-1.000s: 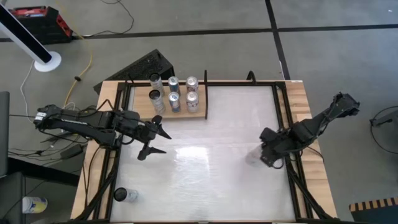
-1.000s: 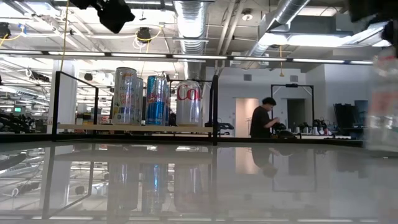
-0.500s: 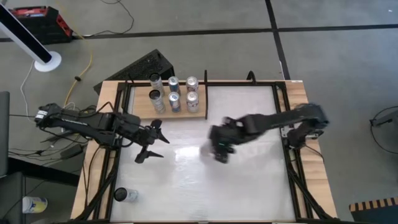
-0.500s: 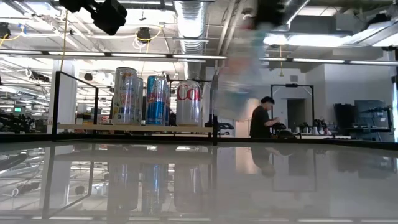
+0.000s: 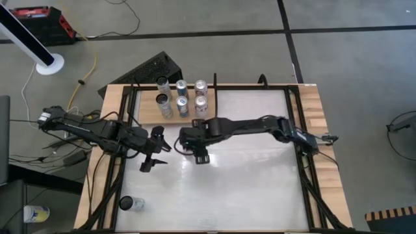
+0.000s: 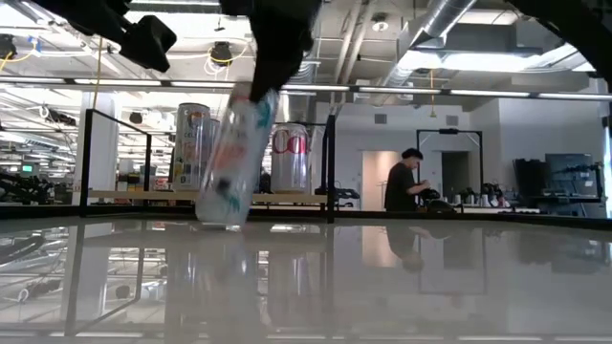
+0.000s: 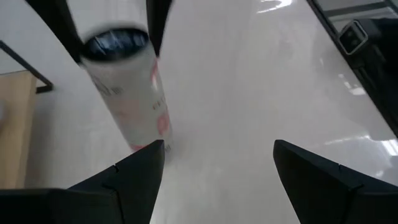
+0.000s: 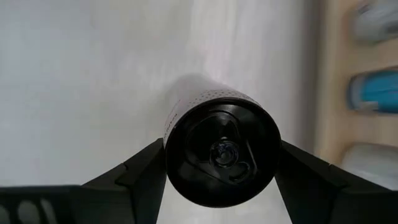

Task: Place canned beverage on shelf
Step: Put the right red soda can on the shelf

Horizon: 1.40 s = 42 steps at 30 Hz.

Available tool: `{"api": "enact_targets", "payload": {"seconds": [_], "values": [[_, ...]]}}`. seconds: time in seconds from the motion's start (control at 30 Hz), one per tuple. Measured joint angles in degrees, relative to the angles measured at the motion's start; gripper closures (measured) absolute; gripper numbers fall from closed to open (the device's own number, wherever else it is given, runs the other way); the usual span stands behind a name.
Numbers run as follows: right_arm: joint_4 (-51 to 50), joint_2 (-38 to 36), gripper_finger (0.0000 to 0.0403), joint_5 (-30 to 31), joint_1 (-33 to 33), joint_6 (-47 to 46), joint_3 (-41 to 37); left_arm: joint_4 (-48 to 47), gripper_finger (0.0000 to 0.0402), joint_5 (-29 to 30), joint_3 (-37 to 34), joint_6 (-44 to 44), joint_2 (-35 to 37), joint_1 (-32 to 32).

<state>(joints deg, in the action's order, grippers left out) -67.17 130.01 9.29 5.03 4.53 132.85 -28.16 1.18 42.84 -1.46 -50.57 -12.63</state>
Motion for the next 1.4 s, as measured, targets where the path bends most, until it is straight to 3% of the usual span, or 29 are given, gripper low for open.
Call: {"api": "enact_targets", "payload": {"seconds": [0.37,0.67,0.93,1.2,1.4], "values": [[-0.5,0.3,0.0125,-1.7,-1.1,3.1,-1.0,-0.6,0.0118,2.9,0.0,-0.3,0.0,-0.5],[0.4,0.3,0.0039,-1.9,-1.1,4.0,-1.1,-0.7,0.0118,3.3,0.0,-0.3,0.0,-0.5],[0.7,0.3,0.0030,-1.9,-1.1,2.8,-1.1,-0.6,0.0118,3.5,0.0,-0.3,0.0,-0.5],[-11.9,-0.4,0.0030,-1.9,-0.4,-3.4,-1.2,0.2,0.0118,7.3,0.0,1.8,0.0,-0.5],[-22.5,-2.4,0.0030,-1.8,1.3,-7.6,-1.1,7.3,0.0118,7.2,0.0,8.2,-0.7,0.3]]}}
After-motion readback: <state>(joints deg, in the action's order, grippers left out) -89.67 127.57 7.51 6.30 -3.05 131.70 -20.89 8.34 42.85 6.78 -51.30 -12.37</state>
